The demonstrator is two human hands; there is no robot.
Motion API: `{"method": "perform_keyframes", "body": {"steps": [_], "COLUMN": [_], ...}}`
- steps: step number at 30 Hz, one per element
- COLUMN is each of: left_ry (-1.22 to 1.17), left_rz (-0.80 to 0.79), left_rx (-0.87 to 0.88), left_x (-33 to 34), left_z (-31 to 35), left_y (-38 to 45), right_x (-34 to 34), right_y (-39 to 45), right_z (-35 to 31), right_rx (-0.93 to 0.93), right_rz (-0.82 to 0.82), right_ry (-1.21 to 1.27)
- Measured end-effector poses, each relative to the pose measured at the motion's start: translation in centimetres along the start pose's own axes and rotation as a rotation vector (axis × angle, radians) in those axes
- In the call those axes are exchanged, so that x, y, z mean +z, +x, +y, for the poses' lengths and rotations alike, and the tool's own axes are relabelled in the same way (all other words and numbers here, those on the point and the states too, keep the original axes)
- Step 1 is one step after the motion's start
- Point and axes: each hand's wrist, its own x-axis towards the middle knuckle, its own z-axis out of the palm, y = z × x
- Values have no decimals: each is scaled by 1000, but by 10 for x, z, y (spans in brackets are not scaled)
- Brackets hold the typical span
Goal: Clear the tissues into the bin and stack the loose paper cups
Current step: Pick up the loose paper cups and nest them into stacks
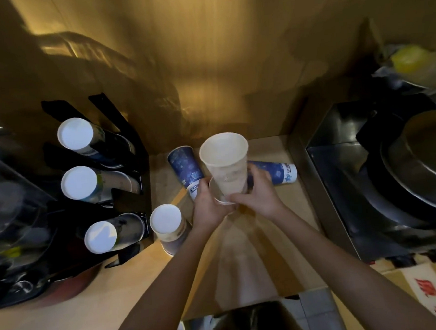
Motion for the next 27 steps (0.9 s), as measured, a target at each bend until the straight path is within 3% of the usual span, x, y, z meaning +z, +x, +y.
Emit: {"method": "perform_keyframes", "body": {"steps": [8, 16, 18, 21, 24, 27], "left_ry": [-16, 12, -1, -28, -9, 20], "left_rz": [25, 55, 72, 91, 99, 90], "left_rx": [64, 53, 45, 44, 45, 31], "left_x": [2, 4, 6, 8, 8, 9], "left_z": [0, -6, -7, -7, -6, -3], "left_y": [-3, 2, 1, -1, -3, -4], "right_x": [21, 9, 6, 3, -1, -15], "right_y": [3, -2, -1, 2, 5, 8], "right_z": [16, 11, 10, 16, 26, 24], "right_rx": [48, 55, -36, -173, -156, -23], "right_rz": [-36, -45, -42, -108, -191, -317], "right_ry": [6, 222, 146, -158, -263, 17]}}
